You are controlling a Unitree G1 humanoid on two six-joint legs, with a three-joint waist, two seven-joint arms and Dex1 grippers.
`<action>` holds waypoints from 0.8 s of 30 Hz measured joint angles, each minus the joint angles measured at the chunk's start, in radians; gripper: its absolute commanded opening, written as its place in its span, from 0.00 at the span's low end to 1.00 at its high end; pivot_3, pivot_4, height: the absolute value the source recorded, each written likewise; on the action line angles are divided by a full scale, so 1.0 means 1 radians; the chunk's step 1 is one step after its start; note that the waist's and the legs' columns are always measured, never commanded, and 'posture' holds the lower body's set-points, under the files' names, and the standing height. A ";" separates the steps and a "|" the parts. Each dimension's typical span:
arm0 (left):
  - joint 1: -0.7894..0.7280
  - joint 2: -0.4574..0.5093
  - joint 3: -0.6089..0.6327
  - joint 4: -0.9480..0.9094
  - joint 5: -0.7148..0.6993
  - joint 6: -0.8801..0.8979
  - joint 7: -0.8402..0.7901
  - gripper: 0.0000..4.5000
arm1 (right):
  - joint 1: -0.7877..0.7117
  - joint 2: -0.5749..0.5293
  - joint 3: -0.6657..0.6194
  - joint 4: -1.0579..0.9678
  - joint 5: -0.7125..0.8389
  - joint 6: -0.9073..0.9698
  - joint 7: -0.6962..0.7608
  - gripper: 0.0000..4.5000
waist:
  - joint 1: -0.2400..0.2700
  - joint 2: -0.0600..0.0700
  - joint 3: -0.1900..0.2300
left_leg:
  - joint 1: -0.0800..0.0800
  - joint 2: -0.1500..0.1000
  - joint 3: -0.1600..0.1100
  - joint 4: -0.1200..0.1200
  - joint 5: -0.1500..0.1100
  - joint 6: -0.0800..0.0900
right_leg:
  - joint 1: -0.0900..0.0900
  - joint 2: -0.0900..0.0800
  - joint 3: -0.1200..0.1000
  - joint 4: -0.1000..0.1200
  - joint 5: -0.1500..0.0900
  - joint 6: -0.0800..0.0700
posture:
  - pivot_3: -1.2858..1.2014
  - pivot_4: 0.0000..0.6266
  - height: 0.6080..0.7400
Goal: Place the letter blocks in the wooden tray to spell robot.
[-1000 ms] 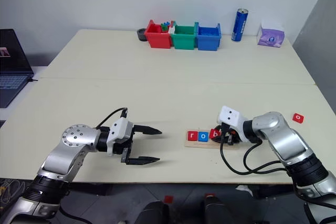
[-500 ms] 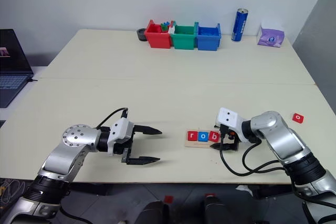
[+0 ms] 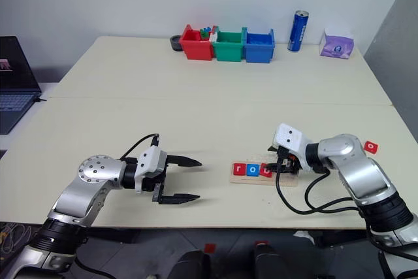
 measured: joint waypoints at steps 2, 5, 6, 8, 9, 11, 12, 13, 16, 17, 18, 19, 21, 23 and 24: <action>0.000 0.000 0.000 0.000 0.000 0.000 -0.001 1.00 | -0.001 0.001 0.010 0.010 -0.026 -0.022 -0.011 0.22 | 0.000 0.000 0.000 | 0.000 0.000 0.000 0.000 0.000 0.000 | 0.000 0.000 0.000 0.000 0.000 0.000 | 0.52 0.24 1.00; -0.001 0.000 0.000 0.000 0.000 0.000 -0.001 1.00 | -0.006 0.004 0.036 0.039 -0.059 -0.058 -0.018 0.14 | 0.000 0.000 0.000 | 0.000 0.000 0.000 0.000 0.000 0.000 | 0.000 0.000 0.000 0.000 0.000 0.000 | 0.52 0.24 1.00; -0.001 0.000 0.000 0.000 0.000 0.000 -0.001 1.00 | -0.006 0.006 0.041 0.044 -0.066 -0.063 -0.018 0.14 | 0.000 0.000 0.000 | 0.000 0.000 0.000 0.000 0.000 0.000 | 0.000 0.000 0.000 0.000 0.000 0.000 | 0.52 0.24 1.00; -0.001 0.000 0.000 0.000 0.000 0.000 -0.001 1.00 | -0.006 0.009 0.043 0.049 -0.071 -0.078 -0.017 0.14 | 0.000 0.000 0.000 | 0.000 0.000 0.000 0.000 0.000 0.000 | 0.000 0.000 0.000 0.000 0.000 0.000 | 0.52 0.24 1.00; -0.001 0.000 0.000 0.000 0.000 0.000 -0.001 1.00 | -0.006 0.009 0.044 0.051 -0.075 -0.085 -0.016 0.14 | 0.000 0.000 0.000 | 0.000 0.000 0.000 0.000 0.000 0.000 | 0.000 0.000 0.000 0.000 0.000 0.000 | 0.52 0.24 1.00; -0.001 0.000 0.000 0.000 0.000 0.000 -0.001 1.00 | -0.008 0.010 0.050 0.062 -0.088 -0.097 -0.016 0.14 | 0.000 0.000 0.000 | 0.000 0.000 0.000 0.000 0.000 0.000 | 0.000 0.000 0.000 0.000 0.000 0.000 | 0.52 0.24 1.00; -0.001 0.000 0.000 0.000 0.000 0.000 0.000 1.00 | -0.008 0.012 0.054 0.071 -0.097 -0.103 -0.016 0.14 | 0.000 0.000 0.000 | 0.000 0.000 0.000 0.000 0.000 0.000 | 0.000 0.000 0.000 0.000 0.000 0.000 | 0.52 0.24 1.00; -0.001 0.000 0.000 0.000 0.000 0.000 0.000 1.00 | -0.009 0.014 0.059 0.078 -0.102 -0.106 -0.016 0.14 | 0.000 0.000 0.000 | 0.000 0.000 0.000 0.000 0.000 0.000 | 0.000 0.000 0.000 0.000 0.000 0.000 | 0.52 0.24 1.00; -0.001 0.000 0.000 0.000 0.000 -0.001 0.000 1.00 | -0.012 0.034 0.063 0.092 -0.108 -0.107 -0.016 0.14 | 0.000 0.000 0.000 | 0.000 0.000 0.000 0.000 0.000 0.000 | 0.000 0.000 0.000 0.000 0.000 0.000 | 0.52 0.24 1.00; -0.001 0.000 0.000 0.000 0.000 -0.001 0.000 1.00 | -0.014 0.039 0.065 0.094 -0.110 -0.109 -0.016 0.14 | 0.000 0.000 0.000 | 0.000 0.000 0.000 0.000 0.000 0.000 | 0.000 0.000 0.000 0.000 0.000 0.000 | 0.52 0.24 1.00; -0.001 0.000 0.000 0.000 0.000 -0.001 0.001 1.00 | -0.015 0.042 0.070 0.097 -0.112 -0.112 -0.015 0.14 | 0.000 0.000 0.000 | 0.000 0.000 0.000 0.000 0.000 0.000 | 0.000 0.000 0.000 0.000 0.000 0.000 | 0.52 0.24 1.00; -0.001 0.000 0.000 0.000 0.001 -0.001 0.001 1.00 | -0.015 0.045 0.073 0.099 -0.114 -0.114 -0.015 0.14 | 0.000 0.000 0.000 | 0.000 0.000 0.000 0.000 0.000 0.000 | 0.000 0.000 0.000 0.000 0.000 0.000 | 0.52 0.24 1.00; -0.001 0.000 0.000 0.000 0.001 -0.002 0.001 1.00 | -0.015 0.049 0.075 0.099 -0.112 -0.115 -0.013 0.14 | 0.000 0.000 0.000 | 0.000 0.000 0.000 0.000 0.000 0.000 | 0.000 0.000 0.000 0.000 0.000 0.000 | 0.52 0.24 1.00; -0.001 0.000 0.000 0.000 0.001 -0.003 0.002 1.00 | -0.016 0.051 0.075 0.098 -0.105 -0.115 -0.007 0.14 | 0.000 0.000 0.000 | 0.000 0.000 0.000 0.000 0.000 0.000 | 0.000 0.000 0.000 0.000 0.000 0.000 | 0.52 0.24 1.00; -0.001 0.000 0.000 0.000 0.001 -0.003 0.002 1.00 | -0.016 0.051 0.075 0.094 -0.103 -0.113 0.000 0.14 | 0.000 0.000 0.000 | 0.000 0.000 0.000 0.000 0.000 0.000 | 0.000 0.000 0.000 0.000 0.000 0.000 | 0.52 0.24 1.00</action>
